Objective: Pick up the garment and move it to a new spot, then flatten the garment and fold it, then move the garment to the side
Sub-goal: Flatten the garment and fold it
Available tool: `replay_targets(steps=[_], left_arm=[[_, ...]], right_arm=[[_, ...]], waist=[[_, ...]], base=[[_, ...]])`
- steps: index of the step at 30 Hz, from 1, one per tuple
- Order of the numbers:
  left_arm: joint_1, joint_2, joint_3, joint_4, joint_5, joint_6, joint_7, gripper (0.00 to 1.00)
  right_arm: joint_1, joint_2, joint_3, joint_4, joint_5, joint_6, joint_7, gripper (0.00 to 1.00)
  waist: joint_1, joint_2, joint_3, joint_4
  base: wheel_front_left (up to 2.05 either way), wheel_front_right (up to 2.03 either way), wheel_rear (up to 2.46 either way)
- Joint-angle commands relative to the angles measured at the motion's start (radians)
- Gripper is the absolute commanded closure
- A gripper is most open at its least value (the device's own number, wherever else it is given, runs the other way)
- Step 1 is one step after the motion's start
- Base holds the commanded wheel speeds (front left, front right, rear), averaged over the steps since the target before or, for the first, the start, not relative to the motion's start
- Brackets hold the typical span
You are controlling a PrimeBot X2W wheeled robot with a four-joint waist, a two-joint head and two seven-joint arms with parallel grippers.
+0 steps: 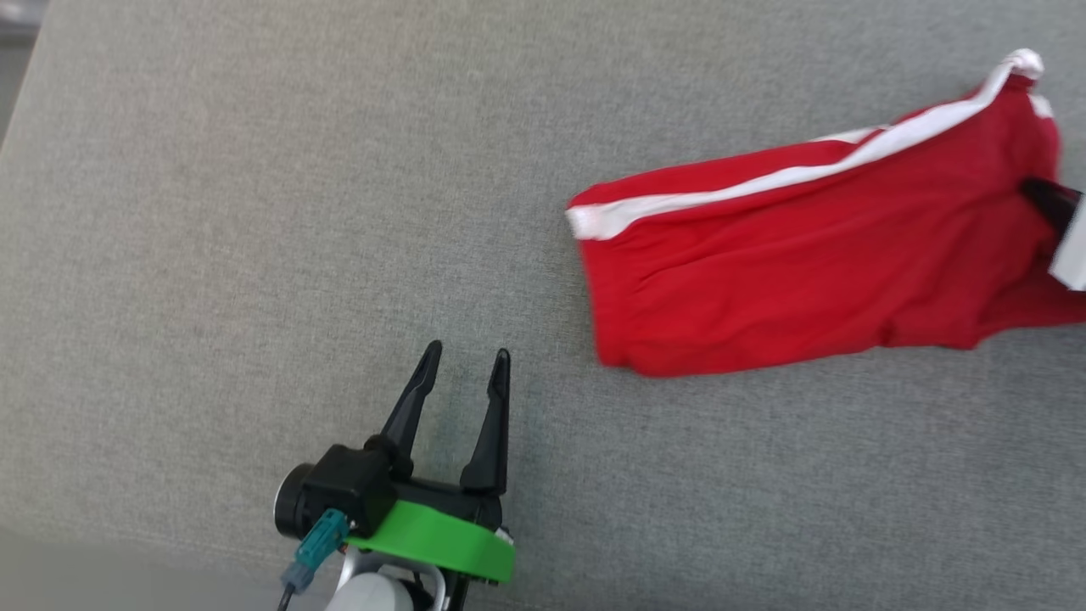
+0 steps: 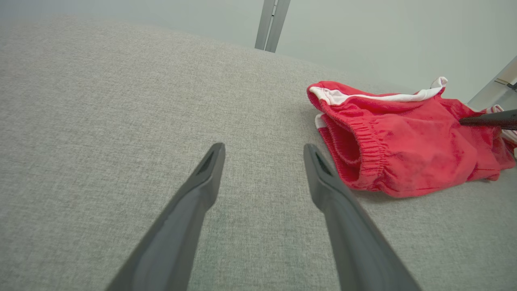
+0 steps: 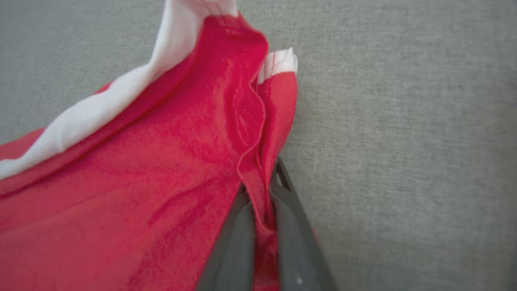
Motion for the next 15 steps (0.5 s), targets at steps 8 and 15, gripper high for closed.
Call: replay_targets(steps=[8,15], left_arm=[[0.1,-0.019,0.077,0.011,0.042,-0.06,-0.003,0.0],[0.146,-0.025,0.065,0.015,0.019,-0.068,-0.003,0.0]], right_arm=[[0.066,-0.005,-0.158,-0.064,-0.005,-0.001,0.031,1.0],[0.113,0.117,0.01,-0.248,0.025,-0.001,0.085,1.0]], waist=[[0.0,0.0,-0.151,-0.022],[0.0,0.0,-0.175,-0.008]], base=[[0.0,0.0,0.0],[0.0,0.0,0.0]])
